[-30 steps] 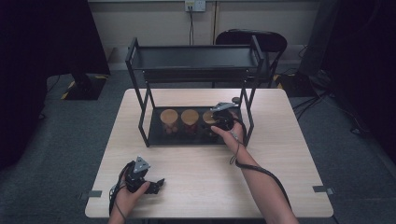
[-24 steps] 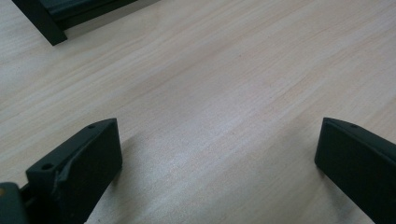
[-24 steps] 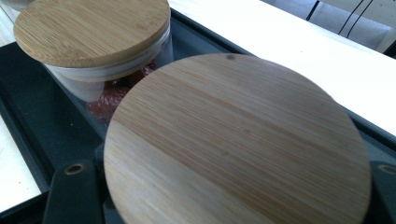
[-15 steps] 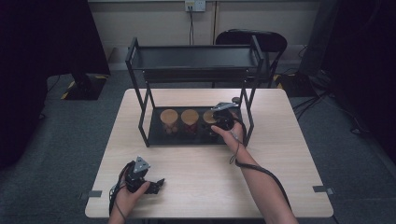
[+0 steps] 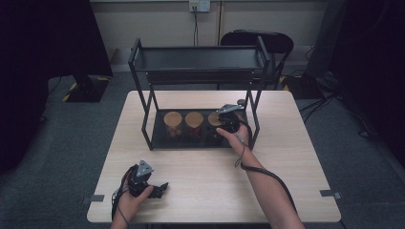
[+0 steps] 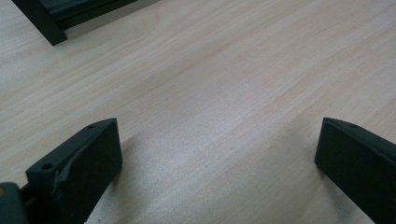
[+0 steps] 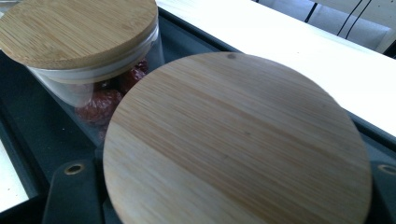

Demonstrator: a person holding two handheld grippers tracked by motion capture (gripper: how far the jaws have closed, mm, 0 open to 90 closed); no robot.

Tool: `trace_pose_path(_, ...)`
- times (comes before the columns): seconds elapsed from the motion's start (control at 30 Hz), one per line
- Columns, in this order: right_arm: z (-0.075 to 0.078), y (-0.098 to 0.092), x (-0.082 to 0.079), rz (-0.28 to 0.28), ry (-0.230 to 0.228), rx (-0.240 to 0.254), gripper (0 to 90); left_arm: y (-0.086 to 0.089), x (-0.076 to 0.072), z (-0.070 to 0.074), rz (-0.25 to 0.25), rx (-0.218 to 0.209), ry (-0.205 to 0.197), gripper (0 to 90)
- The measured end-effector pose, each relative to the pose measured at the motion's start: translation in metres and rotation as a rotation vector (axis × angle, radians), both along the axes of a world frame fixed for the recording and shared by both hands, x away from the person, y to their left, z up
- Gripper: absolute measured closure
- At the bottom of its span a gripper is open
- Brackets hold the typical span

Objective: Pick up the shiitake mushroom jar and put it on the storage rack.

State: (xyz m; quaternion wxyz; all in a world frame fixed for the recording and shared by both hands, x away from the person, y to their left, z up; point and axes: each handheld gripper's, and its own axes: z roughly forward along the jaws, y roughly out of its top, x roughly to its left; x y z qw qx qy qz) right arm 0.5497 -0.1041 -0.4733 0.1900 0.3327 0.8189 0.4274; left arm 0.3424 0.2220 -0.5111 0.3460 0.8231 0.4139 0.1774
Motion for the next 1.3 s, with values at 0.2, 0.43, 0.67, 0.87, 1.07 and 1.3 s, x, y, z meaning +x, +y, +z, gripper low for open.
trace_pose_path(0.2,-0.001,0.001,0.001,0.004,-0.004,0.005,25.5,0.000,0.000,0.000,0.000,0.001,0.001,0.3)
trace_pose_path(0.43,-0.001,0.001,0.003,-0.002,-0.010,0.010,25.5,0.000,0.000,0.000,0.000,0.000,0.001,0.3)
trace_pose_path(0.67,-0.002,0.002,0.003,-0.004,-0.016,0.009,25.4,0.000,0.000,0.000,0.000,0.000,0.000,0.3)
trace_pose_path(0.87,-0.002,0.003,0.002,0.000,-0.005,-0.048,11.6,0.000,0.000,0.000,0.000,0.000,0.000,0.3)
trace_pose_path(1.07,0.003,-0.004,0.001,-0.033,0.004,-0.017,2.4,0.000,0.000,0.000,-0.001,0.000,0.000,0.3)
trace_pose_path(1.3,0.010,-0.012,-0.006,-0.068,0.029,0.003,1.4,0.000,0.000,0.000,-0.001,0.001,0.001,0.3)
